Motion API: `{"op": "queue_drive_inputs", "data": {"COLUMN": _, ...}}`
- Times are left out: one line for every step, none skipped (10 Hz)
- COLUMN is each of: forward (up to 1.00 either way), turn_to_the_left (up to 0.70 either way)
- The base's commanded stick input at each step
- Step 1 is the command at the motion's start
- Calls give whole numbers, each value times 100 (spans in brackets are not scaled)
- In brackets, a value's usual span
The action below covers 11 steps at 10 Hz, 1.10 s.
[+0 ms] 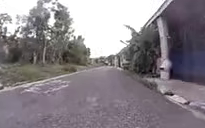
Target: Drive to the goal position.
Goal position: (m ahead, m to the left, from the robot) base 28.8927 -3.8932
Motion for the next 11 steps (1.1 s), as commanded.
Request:
{"op": "queue_drive_inputs", "data": {"forward": 70, "turn_to_the_left": 0}}
{"op": "queue_drive_inputs", "data": {"forward": 70, "turn_to_the_left": 0}}
{"op": "queue_drive_inputs", "data": {"forward": 70, "turn_to_the_left": 0}}
{"op": "queue_drive_inputs", "data": {"forward": 70, "turn_to_the_left": 0}}
{"op": "queue_drive_inputs", "data": {"forward": 70, "turn_to_the_left": 0}}
{"op": "queue_drive_inputs", "data": {"forward": 70, "turn_to_the_left": 0}}
{"op": "queue_drive_inputs", "data": {"forward": 70, "turn_to_the_left": 0}}
{"op": "queue_drive_inputs", "data": {"forward": 70, "turn_to_the_left": 0}}
{"op": "queue_drive_inputs", "data": {"forward": 70, "turn_to_the_left": 0}}
{"op": "queue_drive_inputs", "data": {"forward": 70, "turn_to_the_left": 0}}
{"op": "queue_drive_inputs", "data": {"forward": 70, "turn_to_the_left": 0}}
